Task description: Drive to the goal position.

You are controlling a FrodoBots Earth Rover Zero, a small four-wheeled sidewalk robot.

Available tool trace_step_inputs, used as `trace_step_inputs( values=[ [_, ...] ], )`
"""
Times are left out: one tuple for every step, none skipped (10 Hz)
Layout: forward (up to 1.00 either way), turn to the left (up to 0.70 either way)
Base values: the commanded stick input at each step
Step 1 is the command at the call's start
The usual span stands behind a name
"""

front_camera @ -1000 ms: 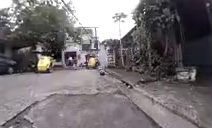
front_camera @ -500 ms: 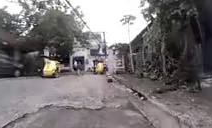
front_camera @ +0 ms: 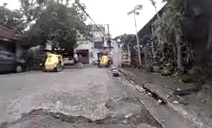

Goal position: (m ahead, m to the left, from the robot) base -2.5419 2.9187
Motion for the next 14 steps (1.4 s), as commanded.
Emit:
trace_step_inputs(
  values=[
    [1.0,0.0],
    [1.0,0.21],
    [1.0,0.08],
    [1.0,0.0],
    [1.0,0.0],
    [1.0,0.0],
    [1.0,0.0],
    [1.0,0.0],
    [1.0,0.0],
    [1.0,0.0],
    [1.0,0.0],
    [1.0,0.0],
    [1.0,0.0],
    [1.0,0.0]
  ],
)
